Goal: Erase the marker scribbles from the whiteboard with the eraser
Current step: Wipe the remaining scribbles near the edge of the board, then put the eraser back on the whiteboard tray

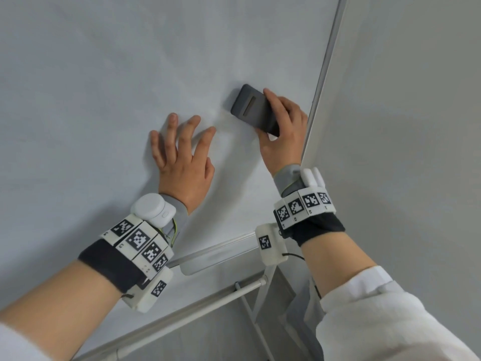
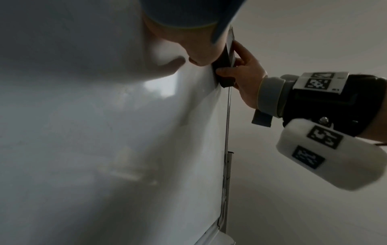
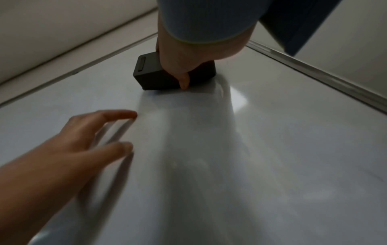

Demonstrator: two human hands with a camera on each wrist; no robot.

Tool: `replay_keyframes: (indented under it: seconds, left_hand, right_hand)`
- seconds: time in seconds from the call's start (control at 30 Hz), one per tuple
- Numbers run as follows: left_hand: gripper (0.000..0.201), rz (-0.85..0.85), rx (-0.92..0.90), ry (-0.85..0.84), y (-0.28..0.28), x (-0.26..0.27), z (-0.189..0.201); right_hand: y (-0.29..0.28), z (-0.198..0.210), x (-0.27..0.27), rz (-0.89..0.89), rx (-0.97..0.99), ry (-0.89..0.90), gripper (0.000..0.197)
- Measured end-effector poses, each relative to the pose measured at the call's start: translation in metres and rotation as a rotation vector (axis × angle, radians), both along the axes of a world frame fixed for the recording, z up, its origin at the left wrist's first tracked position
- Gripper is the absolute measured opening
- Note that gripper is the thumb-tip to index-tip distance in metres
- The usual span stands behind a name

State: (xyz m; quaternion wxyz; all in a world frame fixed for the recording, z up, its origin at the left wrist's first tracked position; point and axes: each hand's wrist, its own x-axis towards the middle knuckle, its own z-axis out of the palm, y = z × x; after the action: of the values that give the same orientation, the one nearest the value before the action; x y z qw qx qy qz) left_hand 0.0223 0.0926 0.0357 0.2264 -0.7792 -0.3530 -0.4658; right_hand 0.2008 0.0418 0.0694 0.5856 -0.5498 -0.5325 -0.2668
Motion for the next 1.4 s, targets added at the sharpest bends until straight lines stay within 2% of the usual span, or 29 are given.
replay_keyframes:
  seconds: [0.17,0.3,0.8,0.97,1.2,1.4]
  left_hand:
    - [0.053,-0.014,-0.007,0.001,0.002,-0.002,0.002]
    - [0.059,-0.022,-0.003,0.017,0.001,-0.005,0.002]
    - [0.060,-0.027,0.000,0.047,-0.025,-0.013,0.001]
    - [0.059,-0.044,-0.025,0.066,-0.036,-0.017,0.008]
    - [0.058,-0.149,-0.043,0.121,-0.042,-0.030,0.015]
    - [0.057,-0.218,-0.067,0.149,-0.057,-0.041,-0.002]
  right_hand:
    - [-0.005,-0.050,-0.008,0.052,-0.132,-0.041,0.066]
    - [-0.011,-0.065,-0.016,0.088,-0.225,-0.102,0.068]
    - [-0.030,-0.061,-0.019,0.225,-0.197,-0.077,0.060]
    - [-0.034,-0.055,-0.023,0.235,-0.203,-0.130,0.068]
    - [-0.042,-0.048,-0.028,0.216,-0.259,-0.159,0.071]
    - [-0.055,-0.049,-0.042,0.258,-0.344,-0.150,0.064]
